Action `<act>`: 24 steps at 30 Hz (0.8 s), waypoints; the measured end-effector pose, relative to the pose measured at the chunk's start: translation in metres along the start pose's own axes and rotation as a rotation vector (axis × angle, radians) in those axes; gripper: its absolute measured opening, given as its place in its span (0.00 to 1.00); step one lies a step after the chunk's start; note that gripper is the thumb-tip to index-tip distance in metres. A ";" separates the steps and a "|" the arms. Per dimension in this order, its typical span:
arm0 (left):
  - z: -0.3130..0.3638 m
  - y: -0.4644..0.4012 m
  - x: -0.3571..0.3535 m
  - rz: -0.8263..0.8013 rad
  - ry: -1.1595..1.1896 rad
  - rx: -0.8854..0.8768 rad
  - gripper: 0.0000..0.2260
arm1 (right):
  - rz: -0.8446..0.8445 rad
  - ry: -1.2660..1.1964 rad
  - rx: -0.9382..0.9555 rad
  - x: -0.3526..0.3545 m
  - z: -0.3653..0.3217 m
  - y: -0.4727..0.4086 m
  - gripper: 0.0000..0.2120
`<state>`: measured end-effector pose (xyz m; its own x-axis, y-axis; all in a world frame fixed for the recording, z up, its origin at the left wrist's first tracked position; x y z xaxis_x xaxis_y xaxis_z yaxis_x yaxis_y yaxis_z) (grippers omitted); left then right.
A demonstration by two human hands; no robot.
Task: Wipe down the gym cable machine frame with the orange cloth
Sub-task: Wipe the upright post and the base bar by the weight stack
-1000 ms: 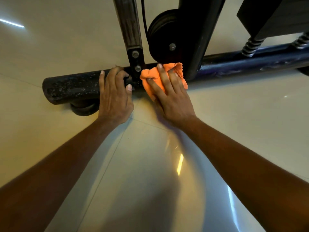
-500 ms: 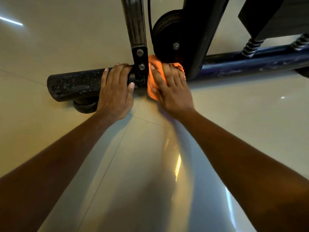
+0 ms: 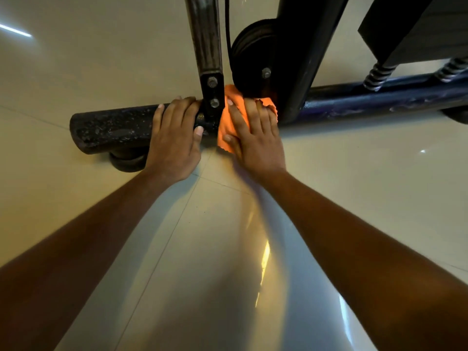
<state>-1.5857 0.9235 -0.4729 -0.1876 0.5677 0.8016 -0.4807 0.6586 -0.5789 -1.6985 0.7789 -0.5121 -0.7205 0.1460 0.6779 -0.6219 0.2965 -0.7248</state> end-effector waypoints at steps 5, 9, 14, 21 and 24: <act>0.001 -0.001 -0.001 -0.003 0.006 0.016 0.23 | 0.057 -0.021 -0.168 0.003 -0.006 -0.003 0.29; -0.001 -0.002 -0.002 -0.029 0.009 0.029 0.23 | 0.086 -0.055 -0.441 0.002 -0.034 -0.013 0.25; -0.005 -0.002 0.004 -0.070 0.045 -0.013 0.24 | -0.024 -0.067 -0.109 0.017 -0.012 -0.005 0.28; -0.002 0.002 0.021 -0.126 0.140 0.107 0.24 | -0.238 -0.268 -0.245 0.039 -0.007 -0.008 0.26; -0.009 0.010 0.039 -0.123 0.149 0.168 0.22 | -0.251 -0.353 -0.317 0.055 -0.021 -0.002 0.25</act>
<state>-1.5905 0.9565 -0.4488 0.0028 0.5631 0.8264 -0.6302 0.6427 -0.4357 -1.7304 0.8065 -0.4714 -0.6551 -0.2757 0.7035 -0.7044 0.5598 -0.4365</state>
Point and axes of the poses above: each hand's wrist, its own y-axis away from the middle knuckle, its own x-axis out of the back of the hand, z = x × y, the point moved 7 cm from there along -y, towards the middle knuckle, and after that the axes turned 12 degrees about z, right-handed, at the moved point
